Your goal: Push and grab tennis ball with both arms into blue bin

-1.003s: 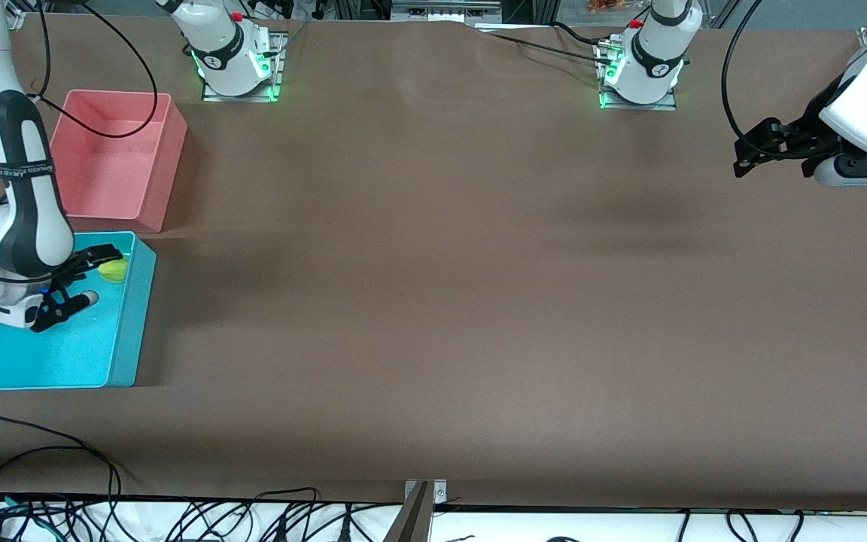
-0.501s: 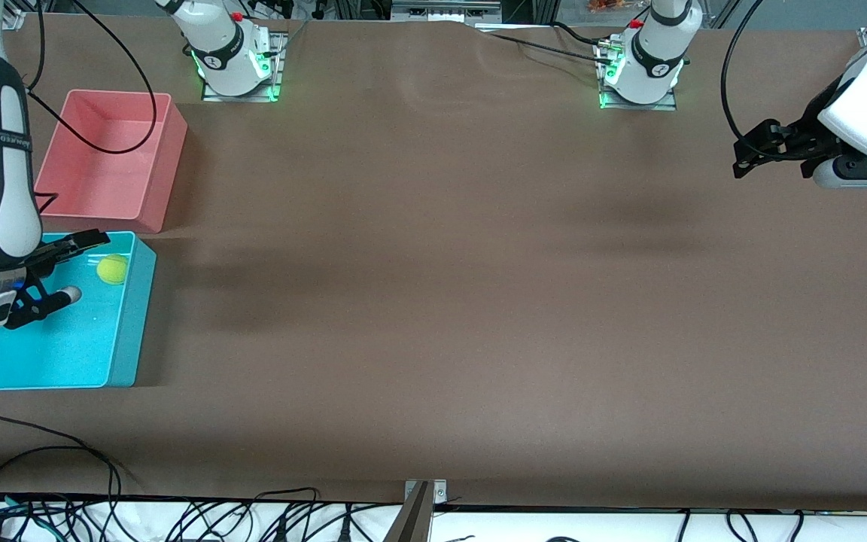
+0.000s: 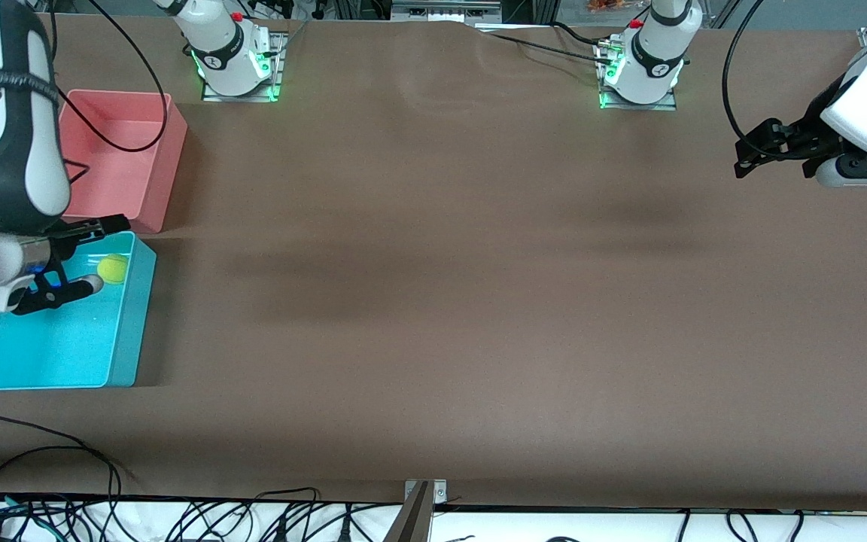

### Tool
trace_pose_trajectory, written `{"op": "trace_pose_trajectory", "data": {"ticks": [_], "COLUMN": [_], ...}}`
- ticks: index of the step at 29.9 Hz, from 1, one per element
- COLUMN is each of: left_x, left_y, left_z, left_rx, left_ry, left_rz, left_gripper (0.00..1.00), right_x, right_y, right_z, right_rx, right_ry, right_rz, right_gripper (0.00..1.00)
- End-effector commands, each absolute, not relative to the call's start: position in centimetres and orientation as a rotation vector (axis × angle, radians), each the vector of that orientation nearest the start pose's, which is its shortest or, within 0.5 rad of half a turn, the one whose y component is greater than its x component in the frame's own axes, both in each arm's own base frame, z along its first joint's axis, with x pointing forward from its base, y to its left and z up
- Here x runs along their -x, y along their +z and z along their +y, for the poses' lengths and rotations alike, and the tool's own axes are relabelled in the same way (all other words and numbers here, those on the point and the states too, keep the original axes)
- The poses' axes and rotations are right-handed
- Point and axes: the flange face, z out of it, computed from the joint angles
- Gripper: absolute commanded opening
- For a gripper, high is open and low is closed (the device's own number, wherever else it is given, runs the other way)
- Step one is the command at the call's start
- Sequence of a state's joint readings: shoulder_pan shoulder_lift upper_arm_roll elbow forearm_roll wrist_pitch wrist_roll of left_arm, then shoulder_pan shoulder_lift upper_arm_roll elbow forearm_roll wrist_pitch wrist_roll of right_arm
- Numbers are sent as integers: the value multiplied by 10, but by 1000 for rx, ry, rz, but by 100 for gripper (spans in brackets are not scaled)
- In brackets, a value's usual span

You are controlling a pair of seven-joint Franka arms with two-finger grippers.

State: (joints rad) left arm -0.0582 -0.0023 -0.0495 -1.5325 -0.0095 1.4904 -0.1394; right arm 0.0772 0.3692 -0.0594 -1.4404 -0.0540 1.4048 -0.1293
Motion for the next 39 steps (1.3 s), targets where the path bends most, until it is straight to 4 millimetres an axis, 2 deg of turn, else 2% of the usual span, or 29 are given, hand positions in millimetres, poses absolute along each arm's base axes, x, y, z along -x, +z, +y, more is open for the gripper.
{"op": "trace_pose_trajectory", "data": {"ticks": [1, 4, 8, 15, 18, 23, 39], "left_x": [-547, -547, -547, -547, -548, -548, -548], "left_y": [642, 642, 642, 642, 642, 642, 642], "left_z": [-60, -58, -58, -53, -44, -45, -46], "left_rx": [3155, 3154, 3152, 3153, 3158, 3161, 3164], "left_ry": [66, 66, 65, 64, 64, 65, 65], "left_rz": [-44, -41, -39, 106, 109, 100, 95], "left_gripper": [100, 100, 100, 100, 100, 100, 100], "right_x": [-576, -567, -549, -523, -521, -522, -530], "right_y": [470, 478, 508, 548, 565, 589, 585], "right_z": [2, -10, -15, -21, -26, -28, -14], "right_rx": [3139, 3109, 3054, 3041, 3062, 3117, 3127], "right_ry": [369, 209, 54, 206, 222, 236, 330], "right_rz": [-104, -47, -23, -20, -17, -32, -69], "right_gripper": [100, 100, 100, 100, 100, 100, 100]}}
